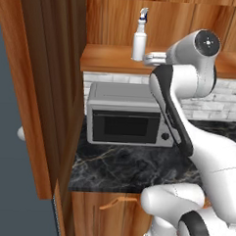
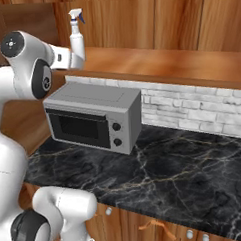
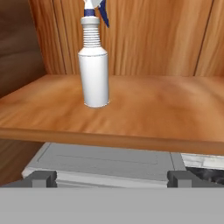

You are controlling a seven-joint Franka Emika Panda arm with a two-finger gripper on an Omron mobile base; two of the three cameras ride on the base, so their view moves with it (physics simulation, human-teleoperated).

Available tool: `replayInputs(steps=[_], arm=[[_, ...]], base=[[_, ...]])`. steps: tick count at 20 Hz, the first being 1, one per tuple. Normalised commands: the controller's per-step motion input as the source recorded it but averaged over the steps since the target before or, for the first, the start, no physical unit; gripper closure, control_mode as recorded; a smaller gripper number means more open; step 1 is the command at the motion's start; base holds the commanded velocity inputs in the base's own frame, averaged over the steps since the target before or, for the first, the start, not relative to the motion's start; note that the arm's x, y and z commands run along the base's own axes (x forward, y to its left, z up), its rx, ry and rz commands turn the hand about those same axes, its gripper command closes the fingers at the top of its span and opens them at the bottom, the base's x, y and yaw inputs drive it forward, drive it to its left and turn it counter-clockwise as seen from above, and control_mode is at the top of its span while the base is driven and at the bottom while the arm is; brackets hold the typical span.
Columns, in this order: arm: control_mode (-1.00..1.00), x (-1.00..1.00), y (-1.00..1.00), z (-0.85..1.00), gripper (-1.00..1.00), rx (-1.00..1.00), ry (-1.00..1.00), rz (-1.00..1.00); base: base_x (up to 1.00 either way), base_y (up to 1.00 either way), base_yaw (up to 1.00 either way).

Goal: Move the cutting board and knife to the sink. Then move spray from the cabinet to the counter.

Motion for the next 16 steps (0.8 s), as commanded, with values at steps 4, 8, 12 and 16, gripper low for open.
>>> replayInputs(steps=[4, 8, 12, 16], arm=[[-1.00, 0.41, 0.02, 0.05, -1.00, 0.01, 0.00, 0.00], [-1.00, 0.22, 0.11, 0.07, -1.00, 0.00, 0.00, 0.00], [-1.00, 0.21, 0.12, 0.09, -1.00, 0.00, 0.00, 0.00], [-1.00, 0.26, 0.02, 0.10, -1.00, 0.00, 0.04, 0.00]], base=[[0.00, 0.00, 0.00], [0.00, 0.00, 0.00], [0.00, 0.00, 0.00], [0.00, 0.00, 0.00]])
